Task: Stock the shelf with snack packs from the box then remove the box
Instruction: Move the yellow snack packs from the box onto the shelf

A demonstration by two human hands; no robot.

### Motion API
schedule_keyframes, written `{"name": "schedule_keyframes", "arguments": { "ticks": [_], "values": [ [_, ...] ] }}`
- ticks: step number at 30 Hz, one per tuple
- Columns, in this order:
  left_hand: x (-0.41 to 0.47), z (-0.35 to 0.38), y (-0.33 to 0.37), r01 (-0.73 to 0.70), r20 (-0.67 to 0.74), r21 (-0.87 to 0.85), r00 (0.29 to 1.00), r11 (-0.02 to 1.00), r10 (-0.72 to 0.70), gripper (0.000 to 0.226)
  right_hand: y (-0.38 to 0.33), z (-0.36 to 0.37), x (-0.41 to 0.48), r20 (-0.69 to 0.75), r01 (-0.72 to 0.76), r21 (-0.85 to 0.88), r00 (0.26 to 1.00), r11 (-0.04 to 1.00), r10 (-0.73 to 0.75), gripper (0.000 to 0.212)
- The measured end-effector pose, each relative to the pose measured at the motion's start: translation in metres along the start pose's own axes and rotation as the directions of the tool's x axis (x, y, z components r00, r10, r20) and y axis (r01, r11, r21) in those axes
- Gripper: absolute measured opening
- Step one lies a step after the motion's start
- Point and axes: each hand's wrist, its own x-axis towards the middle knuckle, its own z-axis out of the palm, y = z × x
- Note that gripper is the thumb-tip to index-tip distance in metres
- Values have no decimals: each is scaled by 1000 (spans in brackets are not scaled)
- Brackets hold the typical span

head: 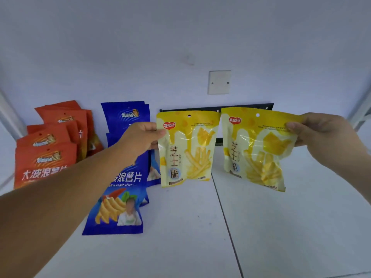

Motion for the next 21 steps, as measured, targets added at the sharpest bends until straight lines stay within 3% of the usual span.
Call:
{"name": "schedule_keyframes", "arguments": {
  "ticks": [16,21],
  "values": [
    [143,1,-53,33,-68,37,997,999,-31,17,77,101,150,140,-80,91,988,993,66,16],
    [166,-4,-57,57,-74,42,996,997,-54,21,87,133,185,147,-81,5,986,997,80,25]
  ]
}}
